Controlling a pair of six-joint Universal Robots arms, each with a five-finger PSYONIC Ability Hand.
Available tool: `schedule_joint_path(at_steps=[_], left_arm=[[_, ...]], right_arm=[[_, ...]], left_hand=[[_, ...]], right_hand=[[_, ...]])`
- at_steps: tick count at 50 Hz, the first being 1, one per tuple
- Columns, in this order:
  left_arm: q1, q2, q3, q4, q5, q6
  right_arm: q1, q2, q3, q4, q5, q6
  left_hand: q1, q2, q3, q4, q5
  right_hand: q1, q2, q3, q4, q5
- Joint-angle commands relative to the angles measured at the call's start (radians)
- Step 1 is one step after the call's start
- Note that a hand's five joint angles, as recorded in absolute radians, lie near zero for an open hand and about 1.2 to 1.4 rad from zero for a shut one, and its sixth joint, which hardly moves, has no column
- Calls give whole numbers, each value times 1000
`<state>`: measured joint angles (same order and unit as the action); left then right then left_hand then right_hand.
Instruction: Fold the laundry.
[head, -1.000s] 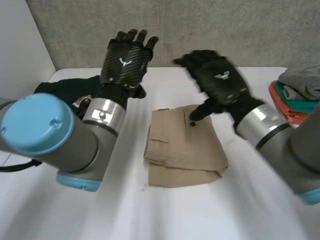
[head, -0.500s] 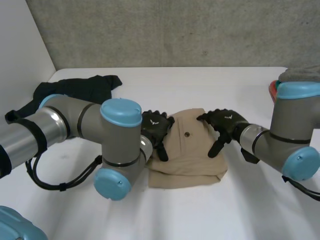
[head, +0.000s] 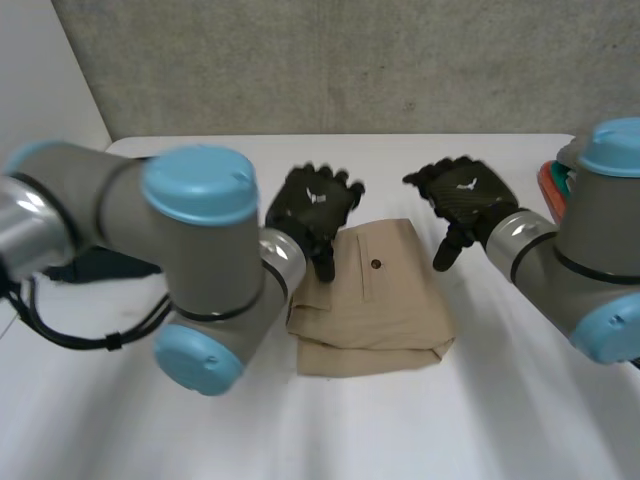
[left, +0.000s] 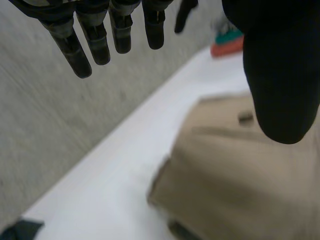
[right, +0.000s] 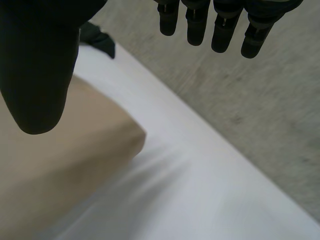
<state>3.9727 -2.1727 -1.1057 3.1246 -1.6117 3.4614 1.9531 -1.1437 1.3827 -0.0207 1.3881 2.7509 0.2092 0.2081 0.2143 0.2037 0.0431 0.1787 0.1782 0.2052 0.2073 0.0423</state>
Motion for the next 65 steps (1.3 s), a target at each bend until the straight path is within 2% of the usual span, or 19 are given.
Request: schedule_joint_path(at_steps=[1,6,10,18,30,51,57,65], left_arm=[[57,157,-106,48,159,-131],[109,208,-169,48,343,-218],[131,209,-197,48,410,-229],[135,205,-206,48,412,-232],[134,202,-207,51,414,-232],[132,205,-217,52,412,-234],[132,208,-218,52,409,-234],[131,211,-227,51,409,-234]], right_arm=[[9,-174,248,-145,39,-13],[93,-193,462,-313,35,-14],[141,-157,553,-410,32,-14],[158,28,563,-550,16,-62],[168,139,490,-671,25,-174],[164,223,317,-650,25,-158],[161,263,248,-617,25,-158],[159,285,182,-596,23,-160]], left_hand=[[-7,-6,-13,-2,-16],[10,11,5,16,2],[19,20,14,24,10],[22,23,17,27,13],[22,23,17,27,13],[22,23,17,27,13],[22,23,17,27,13],[22,23,17,27,13]], right_hand=[[-4,-4,-31,-33,-42],[-4,-4,-31,-33,-42],[-4,-4,-31,-33,-42],[-4,-4,-31,-33,-42],[-4,-4,-31,-33,-42],[71,71,44,42,32],[229,229,202,200,191],[238,239,212,209,200]])
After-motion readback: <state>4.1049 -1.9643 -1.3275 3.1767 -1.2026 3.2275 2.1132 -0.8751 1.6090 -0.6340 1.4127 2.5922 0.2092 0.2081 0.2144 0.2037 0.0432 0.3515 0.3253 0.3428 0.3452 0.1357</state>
